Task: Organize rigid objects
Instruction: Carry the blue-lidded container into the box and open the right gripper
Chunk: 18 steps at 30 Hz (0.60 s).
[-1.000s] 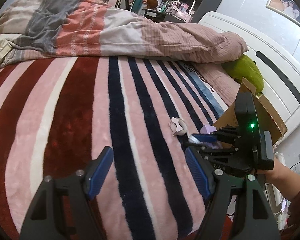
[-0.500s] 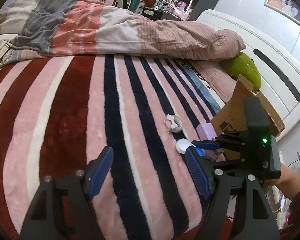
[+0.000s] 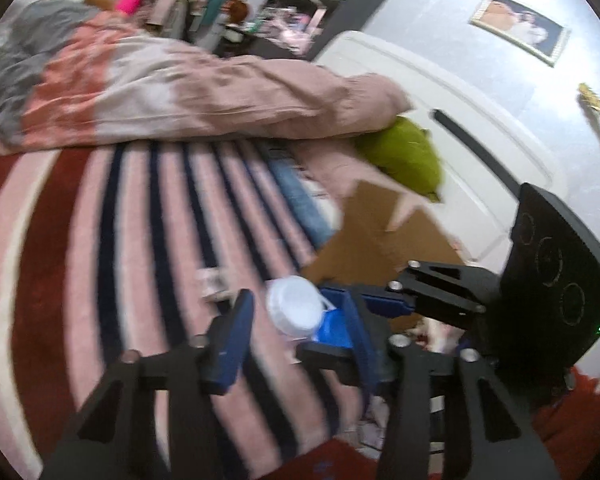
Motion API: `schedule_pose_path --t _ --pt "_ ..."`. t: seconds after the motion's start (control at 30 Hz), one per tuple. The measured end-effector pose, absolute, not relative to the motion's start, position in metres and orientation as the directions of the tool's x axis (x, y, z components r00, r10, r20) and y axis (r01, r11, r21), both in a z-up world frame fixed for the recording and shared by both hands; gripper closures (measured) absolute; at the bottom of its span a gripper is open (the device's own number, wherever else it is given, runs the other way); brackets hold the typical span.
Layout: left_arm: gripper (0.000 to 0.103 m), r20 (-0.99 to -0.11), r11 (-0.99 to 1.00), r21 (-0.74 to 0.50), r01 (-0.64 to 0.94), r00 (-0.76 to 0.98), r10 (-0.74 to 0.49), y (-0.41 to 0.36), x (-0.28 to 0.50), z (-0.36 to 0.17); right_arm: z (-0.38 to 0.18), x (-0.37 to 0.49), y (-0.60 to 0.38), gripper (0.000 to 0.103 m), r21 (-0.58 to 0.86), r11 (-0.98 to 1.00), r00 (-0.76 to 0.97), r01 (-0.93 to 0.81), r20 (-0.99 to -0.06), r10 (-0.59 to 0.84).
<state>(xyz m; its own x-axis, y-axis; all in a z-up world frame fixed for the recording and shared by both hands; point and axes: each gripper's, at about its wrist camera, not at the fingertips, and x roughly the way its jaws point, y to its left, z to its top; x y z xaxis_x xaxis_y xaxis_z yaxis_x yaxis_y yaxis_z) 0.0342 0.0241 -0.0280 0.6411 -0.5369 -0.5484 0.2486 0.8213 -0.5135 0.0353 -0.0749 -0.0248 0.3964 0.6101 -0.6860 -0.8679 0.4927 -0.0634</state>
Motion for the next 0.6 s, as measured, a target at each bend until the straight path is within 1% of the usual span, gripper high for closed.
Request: schedule_pose_path --t 0.07,0.13,0.3,0.4,0.53,0.6 --pt "0.073 -0.542 0.814 -0.51 0.278 0.63 -0.556 0.005 0.041 -0.017 -0.014 0.035 -0.091 0.075 -0.061 0.507 0.417 -0.86 -0.658 0.627" --pt "0.075 -0.547 0.821 -0.485 0.301 0.628 -0.553 -0.017 0.048 -0.004 -0.007 0.038 -0.107 0.075 -0.063 0.528 0.44 -0.847 -0.641 0.629" --pt "0.075 -0.576 0.832 -0.425 0.357 0.602 -0.552 -0.072 0.07 0.015 0.008 0.049 -0.156 0.075 -0.041 0.597 0.498 -0.801 -0.599 0.627" --pt "0.075 -0.591 0.829 -0.411 0.38 0.581 -0.559 -0.099 0.083 0.017 0.013 0.056 -0.182 0.075 -0.035 0.631 0.528 -0.775 -0.586 0.615" --pt "0.075 -0.626 0.829 -0.392 0.399 0.545 -0.558 -0.133 0.102 0.011 0.01 0.071 -0.215 0.075 -0.013 0.674 0.547 -0.738 -0.597 0.587" --pt "0.075 -0.638 0.826 -0.39 0.407 0.527 -0.561 -0.146 0.108 0.005 0.004 0.079 -0.226 0.075 -0.026 0.691 0.556 -0.723 -0.615 0.559"
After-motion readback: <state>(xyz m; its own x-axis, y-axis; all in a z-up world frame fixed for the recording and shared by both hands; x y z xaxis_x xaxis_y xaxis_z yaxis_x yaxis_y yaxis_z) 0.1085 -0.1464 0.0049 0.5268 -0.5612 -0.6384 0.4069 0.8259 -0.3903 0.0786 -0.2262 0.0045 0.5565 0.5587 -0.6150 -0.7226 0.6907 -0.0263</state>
